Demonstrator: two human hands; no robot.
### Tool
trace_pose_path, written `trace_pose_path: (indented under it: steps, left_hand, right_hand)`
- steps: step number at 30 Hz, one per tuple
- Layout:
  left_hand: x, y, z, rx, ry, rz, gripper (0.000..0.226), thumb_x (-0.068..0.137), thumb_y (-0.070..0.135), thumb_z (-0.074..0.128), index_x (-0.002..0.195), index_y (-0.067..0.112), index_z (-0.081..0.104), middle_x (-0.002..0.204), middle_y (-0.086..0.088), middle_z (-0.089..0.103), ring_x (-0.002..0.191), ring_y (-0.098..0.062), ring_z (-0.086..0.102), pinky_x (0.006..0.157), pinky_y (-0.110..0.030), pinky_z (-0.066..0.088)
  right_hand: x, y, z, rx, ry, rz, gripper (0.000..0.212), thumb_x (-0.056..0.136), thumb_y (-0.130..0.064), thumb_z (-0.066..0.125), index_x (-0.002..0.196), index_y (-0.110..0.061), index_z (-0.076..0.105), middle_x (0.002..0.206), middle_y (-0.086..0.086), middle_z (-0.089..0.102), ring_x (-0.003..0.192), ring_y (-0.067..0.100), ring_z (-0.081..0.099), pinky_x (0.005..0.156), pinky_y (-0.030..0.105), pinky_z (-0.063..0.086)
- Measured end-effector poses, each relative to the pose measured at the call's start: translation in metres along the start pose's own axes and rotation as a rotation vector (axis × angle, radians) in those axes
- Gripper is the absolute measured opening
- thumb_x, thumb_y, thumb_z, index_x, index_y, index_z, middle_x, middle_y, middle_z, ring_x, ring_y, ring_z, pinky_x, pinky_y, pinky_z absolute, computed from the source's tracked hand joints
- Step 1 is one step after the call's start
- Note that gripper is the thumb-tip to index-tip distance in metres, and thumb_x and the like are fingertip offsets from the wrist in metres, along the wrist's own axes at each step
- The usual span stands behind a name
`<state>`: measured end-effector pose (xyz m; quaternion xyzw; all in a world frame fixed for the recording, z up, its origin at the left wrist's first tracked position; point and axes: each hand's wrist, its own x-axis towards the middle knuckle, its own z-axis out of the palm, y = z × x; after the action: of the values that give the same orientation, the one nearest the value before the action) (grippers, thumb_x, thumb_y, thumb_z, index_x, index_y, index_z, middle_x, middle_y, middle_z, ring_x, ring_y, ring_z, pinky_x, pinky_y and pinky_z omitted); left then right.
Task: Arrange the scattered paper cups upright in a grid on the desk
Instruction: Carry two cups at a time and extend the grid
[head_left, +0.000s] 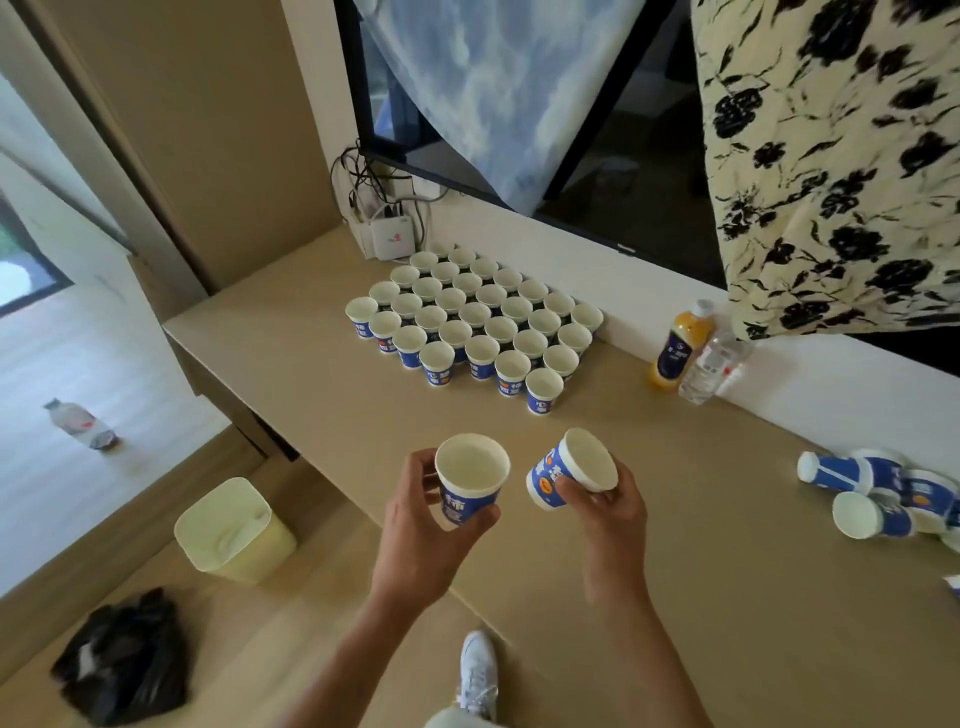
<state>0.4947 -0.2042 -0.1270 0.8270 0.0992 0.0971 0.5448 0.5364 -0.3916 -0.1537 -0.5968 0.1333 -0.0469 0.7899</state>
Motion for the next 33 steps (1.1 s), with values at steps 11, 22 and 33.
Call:
trace_pose_path:
  steps: [11,22,33]
  left_hand:
    - [0.108,-0.035,-0.017,0.078,0.063,-0.049,0.068,0.066,0.020,0.094,0.118,0.027,0.051,0.114,0.013,0.065,0.103,-0.007,0.065,0.085,-0.023,0.054]
    - [0.198,-0.084,-0.028,0.115,-0.116,-0.119,0.070,0.065,0.023,0.094,0.118,0.026,0.049,0.114,0.016,0.063,0.101,-0.001,0.065,0.085,-0.035,0.057]
    - [0.268,-0.118,-0.053,0.091,-0.273,-0.155,0.065,0.067,0.021,0.092,0.116,0.028,0.051,0.108,0.025,0.064,0.094,-0.001,0.066,0.075,-0.017,0.053]
  right_hand:
    - [0.076,0.036,0.058,-0.050,-0.013,0.055,0.051,0.075,0.007,0.081,0.118,-0.016,0.064,0.114,0.000,0.072,0.105,0.013,0.069,0.076,0.018,0.054]
    - [0.129,0.107,0.135,-0.248,0.131,0.136,0.060,0.070,-0.009,0.090,0.119,-0.021,0.058,0.112,-0.008,0.068,0.101,0.008,0.067,0.079,0.025,0.059]
    - [0.198,0.179,0.198,-0.561,0.305,0.093,0.061,0.070,-0.009,0.085,0.116,-0.028,0.049,0.105,-0.004,0.063,0.090,-0.002,0.061,0.078,0.032,0.058]
